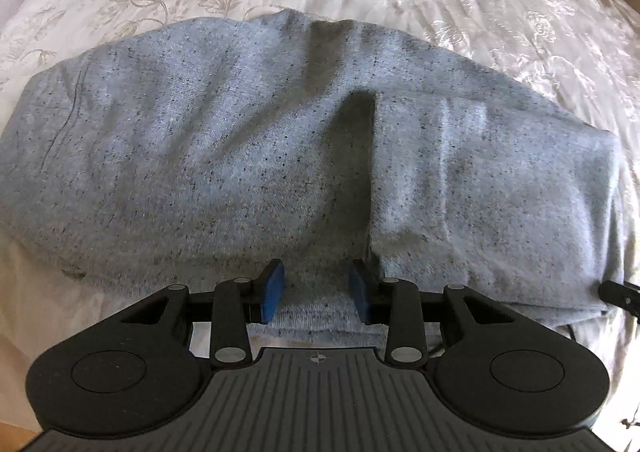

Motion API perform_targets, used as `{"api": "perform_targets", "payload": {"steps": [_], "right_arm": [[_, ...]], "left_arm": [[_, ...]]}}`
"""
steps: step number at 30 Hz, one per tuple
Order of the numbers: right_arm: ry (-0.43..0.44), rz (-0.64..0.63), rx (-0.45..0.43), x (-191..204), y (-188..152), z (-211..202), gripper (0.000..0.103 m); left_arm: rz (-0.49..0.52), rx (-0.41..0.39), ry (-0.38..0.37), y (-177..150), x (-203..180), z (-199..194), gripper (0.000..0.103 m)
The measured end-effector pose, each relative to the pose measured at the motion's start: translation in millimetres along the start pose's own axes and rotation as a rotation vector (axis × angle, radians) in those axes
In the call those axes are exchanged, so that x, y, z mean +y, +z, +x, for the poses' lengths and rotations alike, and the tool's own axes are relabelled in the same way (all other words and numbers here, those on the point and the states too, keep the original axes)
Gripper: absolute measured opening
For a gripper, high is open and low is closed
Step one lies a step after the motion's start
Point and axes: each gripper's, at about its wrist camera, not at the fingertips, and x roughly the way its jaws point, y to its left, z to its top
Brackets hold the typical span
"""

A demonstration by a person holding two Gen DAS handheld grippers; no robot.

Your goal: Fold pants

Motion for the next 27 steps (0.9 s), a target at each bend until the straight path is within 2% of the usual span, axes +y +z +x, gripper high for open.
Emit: {"api": "perform_targets", "payload": {"steps": [3,6,9,11,15,17,19,21,23,25,27], "right_arm": [[-0.005,-0.012,-0.020,-0.5,1.9,-7.3,0.064],[-0.023,-0.020,-0.079,3.5,7.5,-20.6,0.064],[-0.028,-0.036,-0.144,9.9,11.2,-37.5,0.068],[-0.022,-0.058,-0.179,18.1,13.9,-46.0,0.077],[0.020,-0.103,-0.216,40.2,24.9,-54.1,0.078],[0.044,-0.128,-0.222,55.2,26.4,-54.4,0.078],[0.069,-0.144,-0.224,74.6,28.7,-51.5,0.079],[0.085,-0.153,-0.224,94.0,29.4,-46.2,0.082],[0.109,-0.152,-0.219,114.7,28.5,-41.6,0.093],[0.128,-0.152,-0.215,136.6,23.8,-40.0,0.093],[0.132,-0.143,-0.189,158.5,23.3,-32.9,0.093]], "left_arm": [[-0.011,-0.017,-0.003,-4.8,2.8,-11.0,0.035],[-0.023,-0.040,0.004,-8.3,12.1,-20.1,0.035],[-0.038,-0.071,0.011,-10.0,21.4,-29.2,0.035],[-0.044,-0.090,0.009,-12.1,29.9,-33.4,0.035],[-0.064,-0.113,-0.011,-14.8,48.5,-38.9,0.035],[-0.070,-0.119,-0.022,-15.2,56.3,-39.2,0.038],[-0.072,-0.125,-0.030,-15.2,65.6,-37.4,0.047],[-0.076,-0.121,-0.045,-14.7,77.1,-36.4,0.051],[-0.082,-0.111,-0.061,-12.2,89.8,-34.2,0.055],[-0.072,-0.107,-0.055,-7.0,101.7,-33.8,0.061],[-0.064,-0.110,-0.045,-1.5,113.1,-34.7,0.061]]}}
